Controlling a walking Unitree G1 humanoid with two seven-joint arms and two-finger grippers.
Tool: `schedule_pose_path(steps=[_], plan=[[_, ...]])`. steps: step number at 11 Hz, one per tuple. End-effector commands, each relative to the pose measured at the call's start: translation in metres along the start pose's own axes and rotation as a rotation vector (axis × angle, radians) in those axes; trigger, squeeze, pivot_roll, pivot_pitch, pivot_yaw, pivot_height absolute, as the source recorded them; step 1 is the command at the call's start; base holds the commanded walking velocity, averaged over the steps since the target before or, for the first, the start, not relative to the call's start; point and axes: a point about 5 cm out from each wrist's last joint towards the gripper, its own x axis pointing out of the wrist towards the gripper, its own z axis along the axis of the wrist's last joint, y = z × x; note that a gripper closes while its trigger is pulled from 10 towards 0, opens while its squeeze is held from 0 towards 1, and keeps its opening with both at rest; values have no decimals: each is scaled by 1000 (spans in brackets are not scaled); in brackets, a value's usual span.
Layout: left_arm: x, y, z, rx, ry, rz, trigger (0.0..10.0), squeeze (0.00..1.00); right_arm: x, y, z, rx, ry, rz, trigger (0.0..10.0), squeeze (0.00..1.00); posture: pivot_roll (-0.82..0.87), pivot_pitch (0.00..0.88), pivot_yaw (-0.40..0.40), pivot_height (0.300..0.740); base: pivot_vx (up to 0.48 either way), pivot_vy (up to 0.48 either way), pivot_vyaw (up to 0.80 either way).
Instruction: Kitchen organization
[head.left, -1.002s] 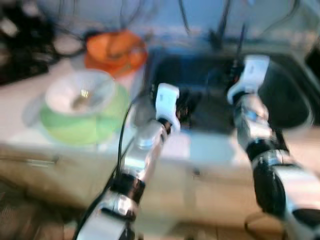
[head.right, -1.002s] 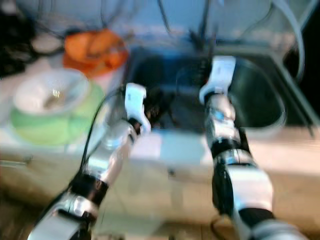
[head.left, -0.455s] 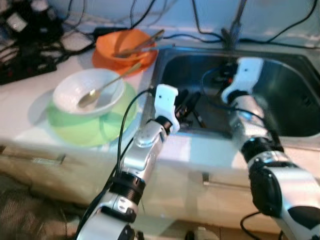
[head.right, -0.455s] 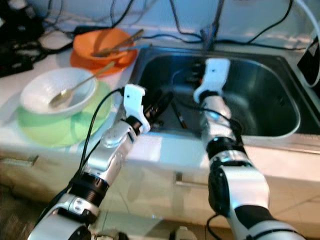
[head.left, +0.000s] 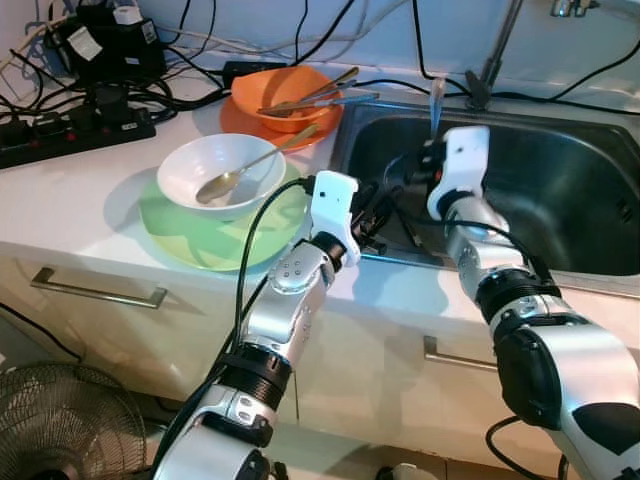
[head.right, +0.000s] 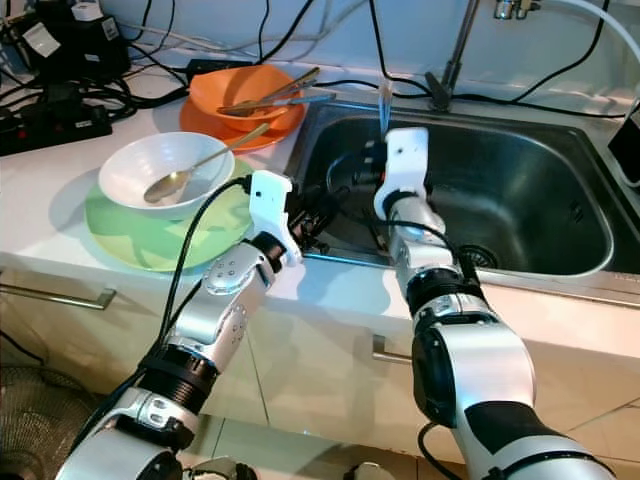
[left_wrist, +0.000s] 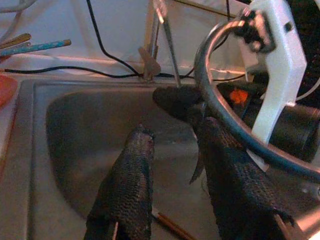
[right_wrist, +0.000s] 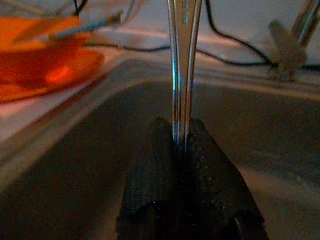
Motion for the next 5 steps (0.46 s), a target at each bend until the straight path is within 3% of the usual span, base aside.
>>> schedule_pose_path(steps=[1, 2, 5], plan=[[5, -13, 1, -26, -10, -23, 10000, 0, 1, 2, -1, -4, 21, 2, 10000, 51, 56, 34, 12, 740, 0, 0, 0], [5, -13, 1, -26, -10, -21, 10000, 0, 0, 2, -5, 10, 38, -6, 10000, 1000, 58, 38, 12, 740, 0, 0, 0], [6, -12, 1, -26, -6, -17, 10000, 0, -2, 0, -8, 12, 46, -20, 10000, 1000, 55, 52, 10, 740, 0, 0, 0]])
